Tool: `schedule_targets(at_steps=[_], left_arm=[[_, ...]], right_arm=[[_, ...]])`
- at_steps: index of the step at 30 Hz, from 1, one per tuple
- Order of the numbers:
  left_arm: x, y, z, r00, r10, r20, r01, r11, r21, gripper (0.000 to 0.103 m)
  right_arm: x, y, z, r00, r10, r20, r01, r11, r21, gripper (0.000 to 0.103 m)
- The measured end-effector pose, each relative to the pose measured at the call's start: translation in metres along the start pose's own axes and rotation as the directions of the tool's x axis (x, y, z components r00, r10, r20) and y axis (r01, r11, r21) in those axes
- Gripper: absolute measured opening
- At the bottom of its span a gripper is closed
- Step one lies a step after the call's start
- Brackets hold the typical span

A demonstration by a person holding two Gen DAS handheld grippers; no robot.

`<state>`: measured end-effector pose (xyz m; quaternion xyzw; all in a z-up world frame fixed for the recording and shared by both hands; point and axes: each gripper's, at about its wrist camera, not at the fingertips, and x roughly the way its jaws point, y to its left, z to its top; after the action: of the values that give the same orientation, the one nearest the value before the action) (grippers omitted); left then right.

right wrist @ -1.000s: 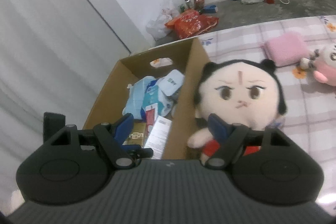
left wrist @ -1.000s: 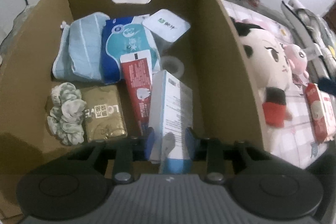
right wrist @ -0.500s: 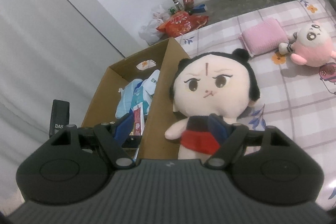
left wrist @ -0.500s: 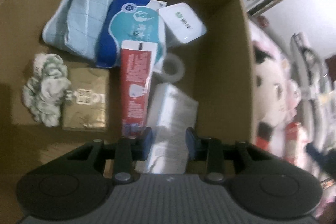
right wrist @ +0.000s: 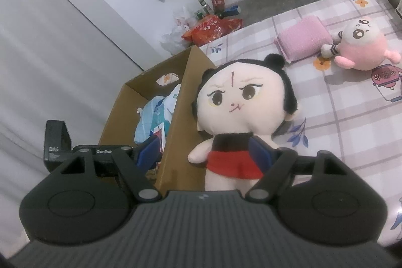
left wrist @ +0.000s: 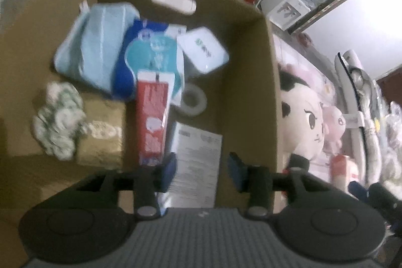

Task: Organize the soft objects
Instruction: 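Move both tools back over the bed toward the pink sponge and bunny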

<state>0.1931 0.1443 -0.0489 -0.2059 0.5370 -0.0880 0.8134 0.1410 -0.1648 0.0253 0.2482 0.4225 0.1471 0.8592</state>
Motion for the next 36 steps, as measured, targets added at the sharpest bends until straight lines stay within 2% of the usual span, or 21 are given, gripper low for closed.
schedule_targets(at_steps=[6,10,16,20,25,31,36], left_arm=[[-0.034,-0.021,-0.009,0.994,0.047,0.094,-0.056,0.994,0.093,0.068],[-0.052,-0.046,-0.023,0.986,0.073,0.150,-0.099,0.980,0.172,0.079],[-0.067,-0.096,-0.044,0.978,0.039,0.203,-0.098,0.953,0.287,0.088],[-0.072,-0.136,-0.055,0.971,0.011,0.239,-0.103,0.921,0.375,0.093],[-0.060,-0.185,-0.061,0.976,-0.011,0.216,-0.089,0.890,0.448,0.095],[-0.031,-0.228,-0.051,0.983,0.013,0.184,-0.099,0.879,0.466,0.096],[0.006,-0.263,-0.027,0.987,0.046,0.153,-0.114,0.876,0.469,0.101]], right_arm=[[-0.012,-0.009,-0.010,1.000,-0.003,0.023,0.003,1.000,0.010,0.079],[-0.023,-0.024,-0.023,0.999,-0.028,0.033,0.027,0.999,0.017,0.082],[-0.044,-0.056,-0.040,0.994,-0.089,0.056,0.086,0.995,0.055,0.090],[-0.060,-0.074,-0.044,0.987,-0.130,0.091,0.124,0.990,0.066,0.092],[-0.076,-0.095,-0.045,0.975,-0.178,0.135,0.172,0.984,0.051,0.102],[-0.090,-0.117,-0.030,0.952,-0.230,0.201,0.237,0.972,-0.009,0.102],[-0.089,-0.136,-0.008,0.937,-0.264,0.227,0.283,0.957,-0.057,0.102]])
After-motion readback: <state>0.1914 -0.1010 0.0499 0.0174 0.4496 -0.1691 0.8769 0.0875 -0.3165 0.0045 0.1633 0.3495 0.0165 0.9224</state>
